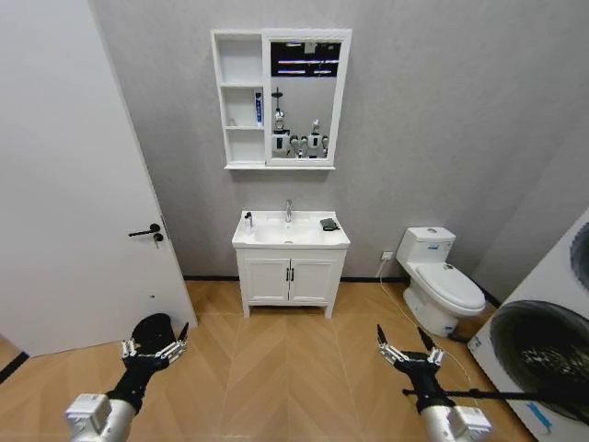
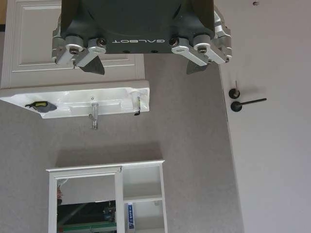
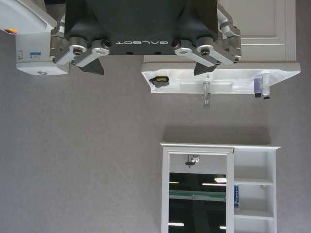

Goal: Move facial cleanser and shampoo from washbasin to cabinet, then wipe washbasin with towel.

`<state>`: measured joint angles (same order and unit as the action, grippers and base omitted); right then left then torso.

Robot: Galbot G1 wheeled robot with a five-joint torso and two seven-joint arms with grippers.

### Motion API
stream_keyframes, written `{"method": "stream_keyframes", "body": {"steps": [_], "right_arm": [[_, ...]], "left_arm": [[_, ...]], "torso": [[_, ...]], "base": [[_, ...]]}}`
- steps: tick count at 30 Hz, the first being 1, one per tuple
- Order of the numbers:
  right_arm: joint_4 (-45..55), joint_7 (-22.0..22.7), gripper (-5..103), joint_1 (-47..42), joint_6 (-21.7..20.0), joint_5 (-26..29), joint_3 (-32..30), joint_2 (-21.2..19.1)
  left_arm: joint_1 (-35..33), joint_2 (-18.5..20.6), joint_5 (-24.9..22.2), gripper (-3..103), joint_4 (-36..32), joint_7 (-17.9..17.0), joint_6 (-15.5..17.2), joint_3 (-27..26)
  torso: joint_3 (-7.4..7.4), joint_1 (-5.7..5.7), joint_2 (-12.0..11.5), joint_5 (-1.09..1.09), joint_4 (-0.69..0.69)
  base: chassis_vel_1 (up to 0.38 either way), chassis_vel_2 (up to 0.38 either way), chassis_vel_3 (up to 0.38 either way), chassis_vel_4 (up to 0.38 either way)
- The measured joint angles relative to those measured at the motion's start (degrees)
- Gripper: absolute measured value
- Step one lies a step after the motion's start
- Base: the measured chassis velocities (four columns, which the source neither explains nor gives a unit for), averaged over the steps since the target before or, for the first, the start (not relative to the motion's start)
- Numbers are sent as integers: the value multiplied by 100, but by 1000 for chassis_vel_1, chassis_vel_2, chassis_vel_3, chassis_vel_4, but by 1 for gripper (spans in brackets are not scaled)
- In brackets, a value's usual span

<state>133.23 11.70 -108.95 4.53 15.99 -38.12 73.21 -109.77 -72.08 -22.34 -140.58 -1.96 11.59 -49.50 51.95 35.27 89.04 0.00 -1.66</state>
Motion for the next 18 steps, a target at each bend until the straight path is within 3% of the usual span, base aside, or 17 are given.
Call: {"method": "stream_keyframes", "body": {"steps": [5,6,14,18], "right_arm": [[-24,-82,100,-2,130,-30,36,79],[-16,-87,100,-13,130,-32,49,100],[2,-109,100,-25,125,-59,70,181],[20,-125,100,-48,99,-74,97,213]], "left_arm": [[-19,-28,9,97,-31,-16,-5,82],[-24,-17,14,102,-36,-12,-13,83],[2,-54,310,99,55,58,-142,15],[12,-101,168,99,37,230,-267,102]], "torso": [[0,0,0,0,0],[0,0,0,0,0],[0,0,0,0,0],[0,0,0,0,0]], "base": [[0,0,0,0],[0,0,0,0],[0,0,0,0],[0,0,0,0]]}}
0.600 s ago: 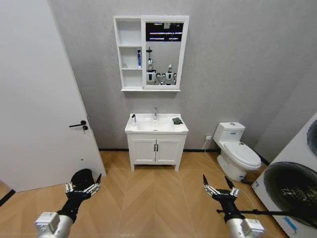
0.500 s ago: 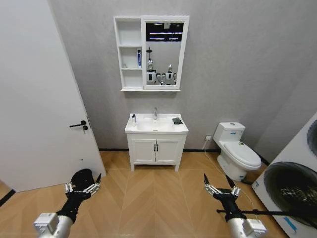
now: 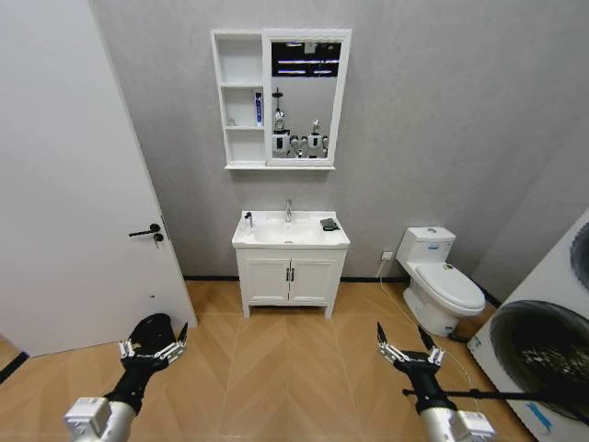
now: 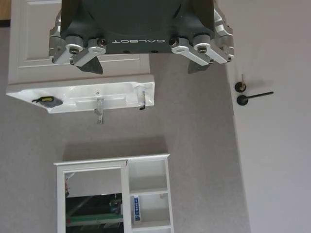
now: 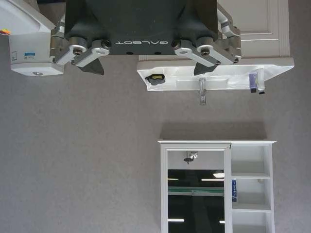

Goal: Move facial cleanser and shampoo from washbasin to cabinet, then wipe washbasin with towel.

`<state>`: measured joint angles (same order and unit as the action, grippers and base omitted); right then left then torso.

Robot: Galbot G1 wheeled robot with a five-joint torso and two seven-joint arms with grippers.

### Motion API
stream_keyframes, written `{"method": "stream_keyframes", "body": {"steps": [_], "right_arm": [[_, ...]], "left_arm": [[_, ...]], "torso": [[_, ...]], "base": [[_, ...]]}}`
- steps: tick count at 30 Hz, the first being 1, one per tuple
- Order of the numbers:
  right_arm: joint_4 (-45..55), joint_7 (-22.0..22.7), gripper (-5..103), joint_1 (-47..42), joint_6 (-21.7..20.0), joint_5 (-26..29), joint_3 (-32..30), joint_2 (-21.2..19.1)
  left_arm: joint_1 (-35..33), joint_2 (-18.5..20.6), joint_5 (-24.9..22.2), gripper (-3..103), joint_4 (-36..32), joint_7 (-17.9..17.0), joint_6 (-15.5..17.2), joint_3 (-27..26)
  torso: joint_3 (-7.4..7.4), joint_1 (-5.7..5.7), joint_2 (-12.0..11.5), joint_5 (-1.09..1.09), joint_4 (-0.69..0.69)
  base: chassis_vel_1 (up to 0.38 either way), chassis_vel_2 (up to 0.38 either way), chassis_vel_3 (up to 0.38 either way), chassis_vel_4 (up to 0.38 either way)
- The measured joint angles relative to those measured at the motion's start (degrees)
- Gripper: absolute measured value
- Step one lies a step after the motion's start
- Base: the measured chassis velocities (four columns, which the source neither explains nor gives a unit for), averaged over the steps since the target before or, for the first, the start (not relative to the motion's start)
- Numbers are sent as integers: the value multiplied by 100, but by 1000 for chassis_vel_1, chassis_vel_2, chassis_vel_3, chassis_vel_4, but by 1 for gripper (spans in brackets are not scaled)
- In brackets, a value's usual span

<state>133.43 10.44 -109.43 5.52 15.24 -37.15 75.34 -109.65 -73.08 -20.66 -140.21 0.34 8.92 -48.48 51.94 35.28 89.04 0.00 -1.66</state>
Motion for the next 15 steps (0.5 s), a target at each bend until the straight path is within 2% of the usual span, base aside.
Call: {"method": "stream_keyframes", "body": {"steps": [3,5,15], "right_arm": [[0,-1,100,-5,-37,-28,25,24],[20,1,100,-51,-102,-39,70,55],[144,-60,100,-167,-103,-95,24,146]], "left_arm": [[1,-31,48,96,4,69,-46,24],[-14,-91,196,99,26,110,-56,51],[85,-149,373,100,135,148,-105,199]], "torso": [[0,0,0,0,-1],[0,0,0,-1,1],[0,-1,0,0,0]], "base": [[0,0,0,0],[0,0,0,0],[0,0,0,0]]}}
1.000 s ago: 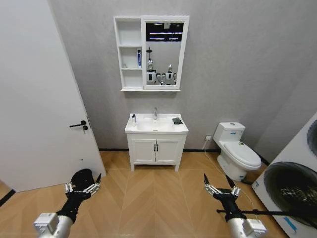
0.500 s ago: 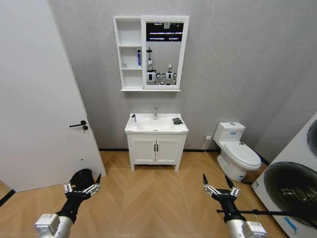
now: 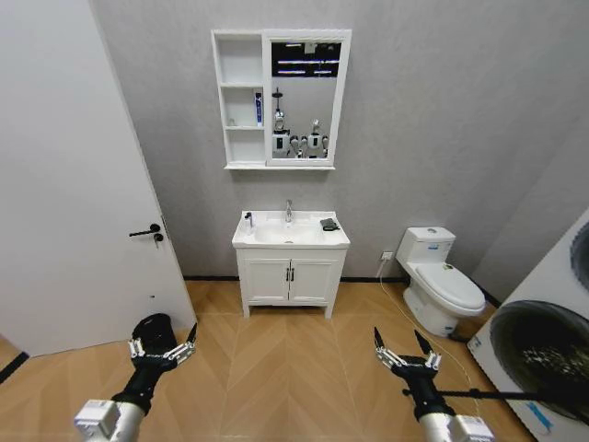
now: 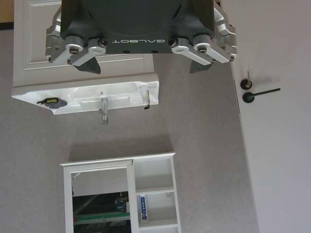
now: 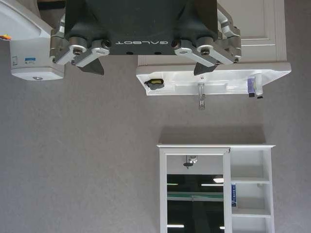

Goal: Move facial cleanser and shampoo from washbasin to cabinet, then wipe washbasin with towel.

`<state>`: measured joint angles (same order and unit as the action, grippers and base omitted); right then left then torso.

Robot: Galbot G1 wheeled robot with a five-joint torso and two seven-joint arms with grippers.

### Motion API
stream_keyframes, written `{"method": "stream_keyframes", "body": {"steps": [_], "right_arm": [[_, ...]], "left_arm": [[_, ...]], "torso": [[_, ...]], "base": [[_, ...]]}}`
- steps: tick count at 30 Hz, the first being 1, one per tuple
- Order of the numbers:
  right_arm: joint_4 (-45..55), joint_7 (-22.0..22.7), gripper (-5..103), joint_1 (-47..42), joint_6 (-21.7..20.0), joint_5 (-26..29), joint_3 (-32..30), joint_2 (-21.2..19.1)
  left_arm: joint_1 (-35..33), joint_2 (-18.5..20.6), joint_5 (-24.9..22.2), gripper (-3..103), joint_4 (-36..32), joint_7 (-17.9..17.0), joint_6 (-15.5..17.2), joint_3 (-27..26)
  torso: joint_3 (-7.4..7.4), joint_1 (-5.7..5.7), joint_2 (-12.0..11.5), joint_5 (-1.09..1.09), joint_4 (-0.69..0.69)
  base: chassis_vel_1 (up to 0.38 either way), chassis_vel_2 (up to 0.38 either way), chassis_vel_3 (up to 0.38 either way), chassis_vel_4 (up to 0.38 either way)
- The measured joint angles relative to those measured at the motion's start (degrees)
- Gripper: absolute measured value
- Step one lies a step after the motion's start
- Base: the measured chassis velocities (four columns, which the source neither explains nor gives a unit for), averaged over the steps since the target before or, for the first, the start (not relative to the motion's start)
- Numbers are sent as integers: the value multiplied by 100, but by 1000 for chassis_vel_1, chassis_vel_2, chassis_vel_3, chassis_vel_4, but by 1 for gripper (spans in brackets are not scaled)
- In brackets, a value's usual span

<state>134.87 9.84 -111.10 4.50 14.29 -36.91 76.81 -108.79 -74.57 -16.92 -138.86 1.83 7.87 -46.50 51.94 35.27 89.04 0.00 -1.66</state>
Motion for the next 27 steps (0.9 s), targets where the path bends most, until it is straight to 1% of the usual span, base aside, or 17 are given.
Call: {"method": "stream_keyframes", "body": {"steps": [4,9,12,15,16,18,19,22,24,27], "right_arm": [[16,-20,100,-37,0,-54,47,33],[39,-23,100,-62,12,-62,48,34],[47,-23,100,-94,16,-101,42,58],[63,-23,100,-107,23,-116,41,80],[68,-23,100,-112,31,-124,40,90],[68,-23,100,-115,36,-127,40,95],[67,-23,100,-123,40,-129,38,98],[68,-23,100,-126,42,-133,38,98],[62,-23,100,-125,42,-142,42,101],[38,-23,100,-117,43,-168,51,123]], "left_arm": [[26,-25,-50,100,23,-4,-4,44],[46,-76,-27,100,36,-74,-6,101],[29,-135,10,100,60,-144,-1,187],[31,-150,30,100,68,-150,12,218],[27,-150,31,100,69,-148,15,224],[22,-149,32,100,70,-148,16,226],[19,-149,32,100,70,-140,17,227],[13,-157,32,101,70,-131,18,227],[5,-170,37,99,70,-128,22,225],[2,-177,49,99,73,-126,22,222]], "torso": [[-1,-2,1,0,0],[0,0,0,0,0],[0,1,0,1,-1],[0,1,-1,-3,2],[1,2,-1,2,1],[1,1,-1,0,1],[0,1,0,0,-2],[0,1,-1,0,0],[1,3,-2,0,1],[0,2,-1,2,-2]], "base": [[-39,37,41,-46],[-140,115,151,-149],[-213,207,226,-186],[-229,242,241,-220],[-260,251,257,-255],[-260,265,261,-255],[-283,279,277,-293],[-278,295,281,-318],[-268,286,295,-292],[-303,298,330,-317]]}}
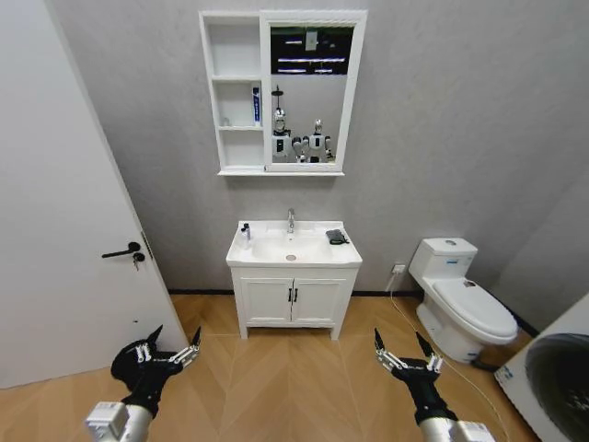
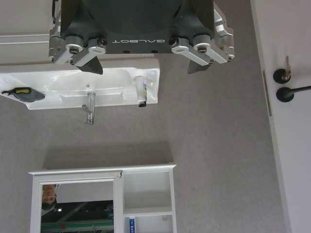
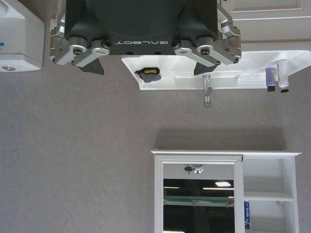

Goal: Move facial cleanser and shampoo from washbasin to cabinet, then wipe washbasin with towel.

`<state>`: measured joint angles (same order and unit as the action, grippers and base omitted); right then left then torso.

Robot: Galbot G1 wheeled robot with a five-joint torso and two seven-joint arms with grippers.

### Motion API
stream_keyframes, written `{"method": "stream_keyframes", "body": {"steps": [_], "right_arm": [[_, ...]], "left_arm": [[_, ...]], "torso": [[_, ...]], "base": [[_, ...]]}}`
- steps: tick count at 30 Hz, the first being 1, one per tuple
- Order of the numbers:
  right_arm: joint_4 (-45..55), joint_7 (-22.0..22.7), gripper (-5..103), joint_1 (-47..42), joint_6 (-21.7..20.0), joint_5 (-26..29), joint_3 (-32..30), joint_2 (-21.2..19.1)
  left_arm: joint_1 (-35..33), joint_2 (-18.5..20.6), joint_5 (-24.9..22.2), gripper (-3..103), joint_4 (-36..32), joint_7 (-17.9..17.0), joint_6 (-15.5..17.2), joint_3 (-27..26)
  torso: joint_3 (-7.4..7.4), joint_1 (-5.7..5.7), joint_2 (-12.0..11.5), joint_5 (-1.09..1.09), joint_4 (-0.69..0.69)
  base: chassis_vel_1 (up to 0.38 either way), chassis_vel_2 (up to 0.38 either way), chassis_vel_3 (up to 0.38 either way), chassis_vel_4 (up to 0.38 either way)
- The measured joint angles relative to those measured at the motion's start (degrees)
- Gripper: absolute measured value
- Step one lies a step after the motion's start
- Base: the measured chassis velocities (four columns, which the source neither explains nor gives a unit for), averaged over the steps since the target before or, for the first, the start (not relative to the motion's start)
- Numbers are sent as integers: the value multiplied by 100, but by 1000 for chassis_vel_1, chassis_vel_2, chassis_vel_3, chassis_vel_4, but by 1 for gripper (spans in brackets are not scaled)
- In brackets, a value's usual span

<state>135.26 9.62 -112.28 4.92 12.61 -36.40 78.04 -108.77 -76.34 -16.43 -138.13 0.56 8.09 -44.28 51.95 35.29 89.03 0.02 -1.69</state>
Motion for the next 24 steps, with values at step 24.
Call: {"method": "stream_keyframes", "body": {"steps": [24], "right_arm": [[-103,20,100,72,4,6,5,27]], "left_arm": [[-39,-37,243,99,97,28,-23,183]], "torso": [[0,-1,0,-3,4]], "base": [[-284,285,291,-288]]}}
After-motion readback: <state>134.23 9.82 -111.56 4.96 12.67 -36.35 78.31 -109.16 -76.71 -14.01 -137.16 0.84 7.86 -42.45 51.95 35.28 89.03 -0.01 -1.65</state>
